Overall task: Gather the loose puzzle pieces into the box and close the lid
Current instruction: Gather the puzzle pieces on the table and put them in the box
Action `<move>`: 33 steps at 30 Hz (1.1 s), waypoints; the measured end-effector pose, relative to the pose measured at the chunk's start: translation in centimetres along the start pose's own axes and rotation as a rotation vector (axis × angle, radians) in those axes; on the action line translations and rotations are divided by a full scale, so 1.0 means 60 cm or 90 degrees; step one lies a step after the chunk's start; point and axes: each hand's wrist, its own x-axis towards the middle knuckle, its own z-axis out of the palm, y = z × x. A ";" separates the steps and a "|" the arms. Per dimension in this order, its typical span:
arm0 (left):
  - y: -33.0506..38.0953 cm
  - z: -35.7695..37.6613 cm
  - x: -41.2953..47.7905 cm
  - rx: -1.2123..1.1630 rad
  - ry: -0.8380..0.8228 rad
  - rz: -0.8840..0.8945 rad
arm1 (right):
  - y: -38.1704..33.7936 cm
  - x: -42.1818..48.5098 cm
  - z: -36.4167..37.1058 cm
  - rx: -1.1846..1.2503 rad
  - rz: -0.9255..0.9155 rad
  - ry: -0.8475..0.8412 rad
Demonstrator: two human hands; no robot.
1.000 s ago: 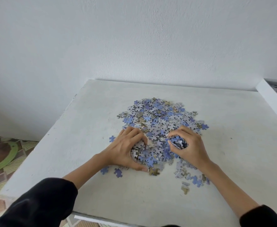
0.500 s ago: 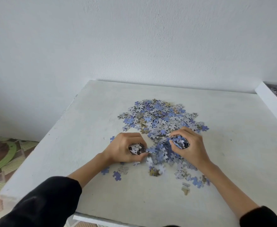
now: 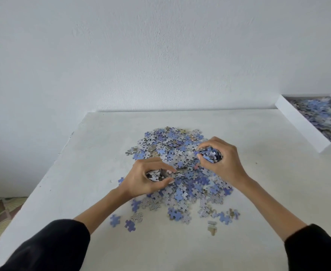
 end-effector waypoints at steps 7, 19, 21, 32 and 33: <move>0.021 0.017 0.024 -0.023 0.020 0.026 | -0.002 0.007 -0.024 0.068 -0.017 -0.001; 0.065 0.069 0.095 -0.017 0.053 0.016 | 0.036 0.019 -0.114 0.057 -0.058 -0.012; 0.075 0.083 0.115 -0.017 0.056 0.020 | 0.045 0.018 -0.136 0.061 -0.055 -0.011; 0.130 0.206 0.281 -0.013 0.034 0.064 | 0.150 0.033 -0.328 -0.026 -0.031 0.067; 0.134 0.223 0.299 -0.018 0.031 0.067 | 0.163 0.035 -0.346 -0.040 -0.035 0.076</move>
